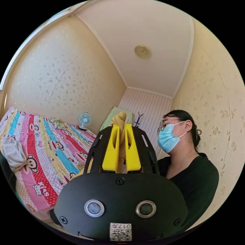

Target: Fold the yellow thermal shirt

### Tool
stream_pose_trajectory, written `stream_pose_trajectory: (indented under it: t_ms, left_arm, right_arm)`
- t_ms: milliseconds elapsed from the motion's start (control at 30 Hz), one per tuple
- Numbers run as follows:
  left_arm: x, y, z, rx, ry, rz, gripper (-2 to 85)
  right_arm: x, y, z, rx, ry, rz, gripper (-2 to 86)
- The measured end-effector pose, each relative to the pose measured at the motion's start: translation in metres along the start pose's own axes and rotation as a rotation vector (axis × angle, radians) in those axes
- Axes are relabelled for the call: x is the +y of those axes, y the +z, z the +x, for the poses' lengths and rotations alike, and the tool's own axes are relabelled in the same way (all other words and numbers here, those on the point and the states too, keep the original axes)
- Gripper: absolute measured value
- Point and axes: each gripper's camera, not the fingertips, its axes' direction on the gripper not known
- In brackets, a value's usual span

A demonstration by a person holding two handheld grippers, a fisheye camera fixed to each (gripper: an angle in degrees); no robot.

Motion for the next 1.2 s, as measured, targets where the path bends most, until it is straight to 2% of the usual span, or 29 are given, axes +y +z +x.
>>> stream_pose_trajectory:
  t_ms: [67, 133, 200, 267, 333, 433, 500, 633, 800, 900, 1033, 1100, 1200]
  left_arm:
    - [-0.009, -0.003, 0.009, -0.090, 0.037, 0.064, 3.8]
    - [-0.023, 0.000, 0.008, -0.171, 0.045, 0.094, 3.7]
    - [-0.037, 0.023, -0.007, -0.134, 0.033, 0.032, 3.6]
    - [-0.039, 0.045, -0.018, -0.067, 0.024, -0.020, 3.5]
    - [-0.038, 0.064, -0.023, -0.030, 0.021, -0.075, 3.5]
    - [-0.034, 0.082, -0.020, -0.108, 0.033, -0.100, 3.4]
    - [-0.036, 0.092, -0.010, -0.197, 0.066, -0.128, 3.4]
    - [-0.038, 0.106, 0.002, -0.291, 0.094, -0.167, 3.4]
    - [-0.035, 0.113, 0.006, -0.211, 0.074, -0.175, 3.5]
    - [-0.034, 0.107, 0.009, -0.219, 0.064, -0.141, 3.5]
    - [-0.034, 0.094, 0.011, -0.232, 0.060, -0.089, 3.5]
    - [-0.034, 0.086, 0.010, -0.188, 0.064, -0.052, 3.4]
    - [-0.038, 0.077, 0.007, -0.168, 0.078, -0.011, 3.5]
  right_arm:
    - [-0.025, -0.016, -0.027, 0.150, -0.048, 0.134, 0.7]
    - [-0.054, -0.022, -0.049, 0.443, -0.126, 0.250, 0.5]
    - [-0.074, -0.007, -0.044, 0.579, -0.119, 0.202, 0.6]
    - [-0.084, 0.019, -0.025, 0.533, -0.085, 0.036, 0.9]
    - [-0.066, 0.063, 0.004, 0.269, -0.052, -0.197, 1.9]
    - [-0.011, 0.107, 0.020, -0.007, 0.033, -0.309, 3.9]
    - [0.022, 0.131, 0.015, -0.067, 0.053, -0.351, 5.8]
    - [0.086, 0.186, -0.012, -0.086, 0.043, -0.459, 18.0]
    - [0.123, 0.207, -0.005, -0.025, 0.142, -0.462, 15.5]
    - [0.131, 0.201, 0.026, -0.201, 0.291, -0.407, 11.9]
    - [0.132, 0.198, 0.054, -0.478, 0.368, -0.464, 4.4]
    - [0.117, 0.182, 0.056, -0.418, 0.345, -0.453, 3.9]
    - [0.070, 0.141, 0.046, -0.198, 0.244, -0.356, 3.3]
